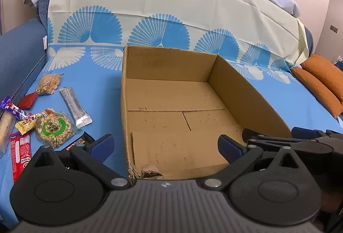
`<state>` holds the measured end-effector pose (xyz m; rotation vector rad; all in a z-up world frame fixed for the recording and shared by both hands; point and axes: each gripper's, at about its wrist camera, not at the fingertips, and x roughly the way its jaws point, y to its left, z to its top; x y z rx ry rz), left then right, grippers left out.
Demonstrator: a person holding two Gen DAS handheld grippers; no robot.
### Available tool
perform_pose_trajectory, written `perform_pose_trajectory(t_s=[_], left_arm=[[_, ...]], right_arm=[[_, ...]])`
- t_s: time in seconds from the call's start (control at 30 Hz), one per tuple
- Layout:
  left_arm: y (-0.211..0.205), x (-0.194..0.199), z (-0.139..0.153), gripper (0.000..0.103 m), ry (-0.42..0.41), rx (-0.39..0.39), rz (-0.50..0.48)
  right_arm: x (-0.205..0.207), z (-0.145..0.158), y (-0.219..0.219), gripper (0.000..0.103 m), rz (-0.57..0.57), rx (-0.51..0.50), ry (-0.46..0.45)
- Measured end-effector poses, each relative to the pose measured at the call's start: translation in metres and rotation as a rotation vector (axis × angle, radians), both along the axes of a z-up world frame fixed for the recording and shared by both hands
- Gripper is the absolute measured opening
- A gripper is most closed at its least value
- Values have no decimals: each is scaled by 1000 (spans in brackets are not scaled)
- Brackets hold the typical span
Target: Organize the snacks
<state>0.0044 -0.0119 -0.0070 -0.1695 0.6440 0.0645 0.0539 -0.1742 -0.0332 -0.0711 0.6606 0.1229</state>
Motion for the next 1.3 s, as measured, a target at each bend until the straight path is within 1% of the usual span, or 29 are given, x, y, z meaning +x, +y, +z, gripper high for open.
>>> perform_pose_trajectory(t_s=[1.3], left_arm=[[-1,1,3,103,4,-19,1]], right_arm=[[0,-2,2,102,21,-13,4]])
